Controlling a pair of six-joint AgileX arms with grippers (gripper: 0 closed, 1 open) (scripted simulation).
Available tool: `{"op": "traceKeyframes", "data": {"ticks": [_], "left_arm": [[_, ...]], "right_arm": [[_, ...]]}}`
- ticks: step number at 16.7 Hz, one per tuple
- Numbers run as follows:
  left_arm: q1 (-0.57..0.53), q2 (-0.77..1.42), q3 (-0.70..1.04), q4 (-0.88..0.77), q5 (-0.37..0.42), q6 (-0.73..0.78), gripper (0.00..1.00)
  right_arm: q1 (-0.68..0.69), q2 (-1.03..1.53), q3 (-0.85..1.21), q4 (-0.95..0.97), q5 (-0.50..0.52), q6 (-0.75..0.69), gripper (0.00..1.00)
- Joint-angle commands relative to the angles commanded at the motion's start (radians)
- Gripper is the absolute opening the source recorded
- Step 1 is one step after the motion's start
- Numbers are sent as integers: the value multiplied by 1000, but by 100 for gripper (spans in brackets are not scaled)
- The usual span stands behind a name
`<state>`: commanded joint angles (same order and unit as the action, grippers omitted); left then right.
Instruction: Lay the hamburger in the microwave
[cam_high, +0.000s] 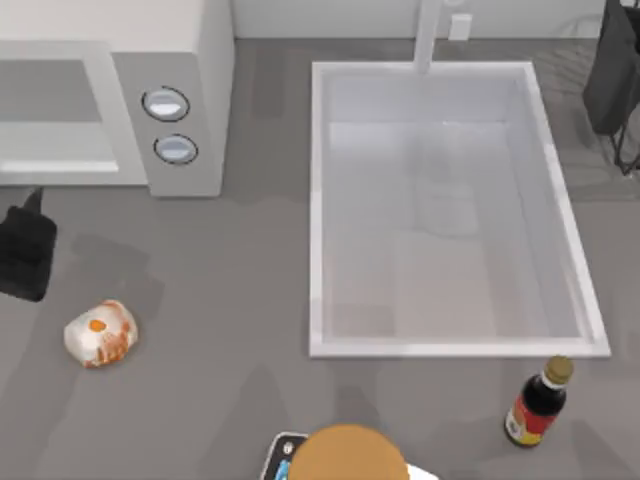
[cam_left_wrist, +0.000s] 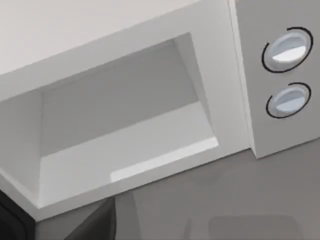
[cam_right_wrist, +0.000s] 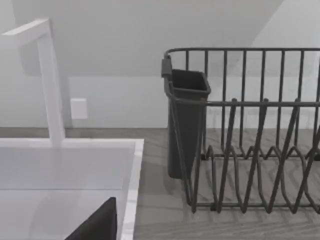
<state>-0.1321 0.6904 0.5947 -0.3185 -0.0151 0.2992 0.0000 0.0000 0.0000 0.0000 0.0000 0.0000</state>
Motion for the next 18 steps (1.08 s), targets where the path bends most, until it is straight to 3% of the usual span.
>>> {"op": "traceKeyframes", "data": {"ticks": [5,9,13,18], "left_arm": [[-51,568,353,-289,1,212,100],[-70,896,514,-503,9,345,100],[-71,1054,564,-637,16,416,100],[-71,1070,568,-653,17,424,100]], "right_arm": [[0,0,0,0,0,0,100],[0,0,0,0,0,0,100],[0,0,0,0,0,0,100],[0,0,0,0,0,0,100]]}}
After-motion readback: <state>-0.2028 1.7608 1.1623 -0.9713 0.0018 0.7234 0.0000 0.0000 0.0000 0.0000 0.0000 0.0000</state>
